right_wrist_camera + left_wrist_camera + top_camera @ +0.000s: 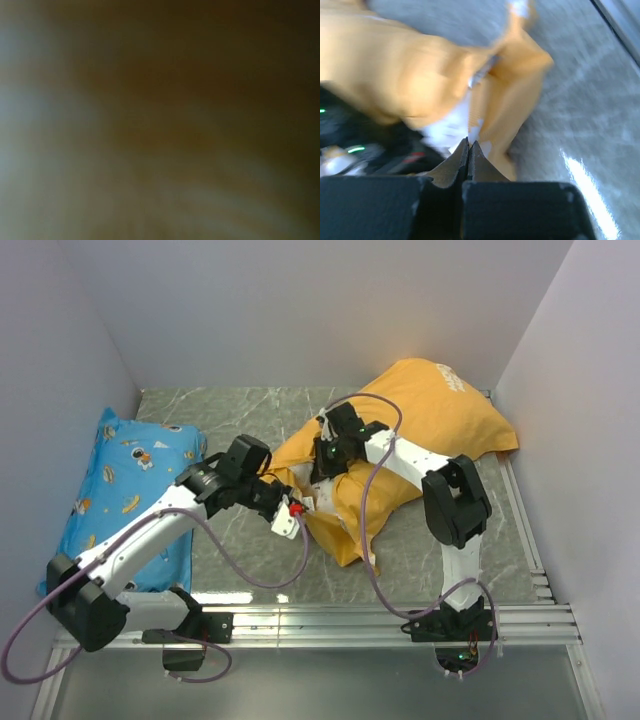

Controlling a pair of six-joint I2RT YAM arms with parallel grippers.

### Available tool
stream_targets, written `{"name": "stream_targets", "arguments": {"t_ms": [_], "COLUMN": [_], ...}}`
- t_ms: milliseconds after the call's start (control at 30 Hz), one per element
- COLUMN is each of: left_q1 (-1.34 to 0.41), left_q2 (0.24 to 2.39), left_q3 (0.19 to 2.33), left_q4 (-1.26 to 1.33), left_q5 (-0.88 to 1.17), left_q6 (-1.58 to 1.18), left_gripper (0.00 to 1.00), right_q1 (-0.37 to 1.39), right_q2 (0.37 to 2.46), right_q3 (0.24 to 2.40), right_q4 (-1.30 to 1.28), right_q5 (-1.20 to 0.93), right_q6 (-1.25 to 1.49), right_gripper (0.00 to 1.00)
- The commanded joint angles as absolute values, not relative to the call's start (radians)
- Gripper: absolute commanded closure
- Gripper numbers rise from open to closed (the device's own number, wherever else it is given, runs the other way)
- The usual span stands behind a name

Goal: Put the pillow into the pillowcase

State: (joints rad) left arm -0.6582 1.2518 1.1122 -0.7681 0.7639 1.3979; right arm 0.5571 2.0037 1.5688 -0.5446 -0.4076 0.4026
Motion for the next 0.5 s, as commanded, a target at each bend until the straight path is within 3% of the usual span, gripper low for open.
{"name": "stream_targets", "arguments": {"t_ms": [0, 100, 267, 467], "left_q1": [-0.684, -0.643, -0.557, -0.551], "left_q2": [1.120, 1.095, 1.121, 1.132], "left_q3": [1.201, 1.212, 1.223, 1.155], "left_q4": [-0.660, -0.497, -0.454, -0.757], "left_q5": [1.042, 1.034, 1.016, 0.921], "left_q6": [1.050, 0.869, 0.819, 1.216], "left_gripper": [1.00, 1.00, 1.00, 1.00], "right_q1": [0.578, 0.601, 0.592, 0.601], "right_q2": [2.043, 2.011, 1.873, 1.715], "right_q3": [1.468, 1.376, 1.221, 1.224], "right_q4": [-0.195, -0.186, -0.166, -0.429], "right_q5": [-0.151, -0.126, -0.110, -0.641], "right_q6": [0.491, 0.450, 0.276, -0.142], "right_gripper": [1.00, 1.00, 1.00, 1.00]}}
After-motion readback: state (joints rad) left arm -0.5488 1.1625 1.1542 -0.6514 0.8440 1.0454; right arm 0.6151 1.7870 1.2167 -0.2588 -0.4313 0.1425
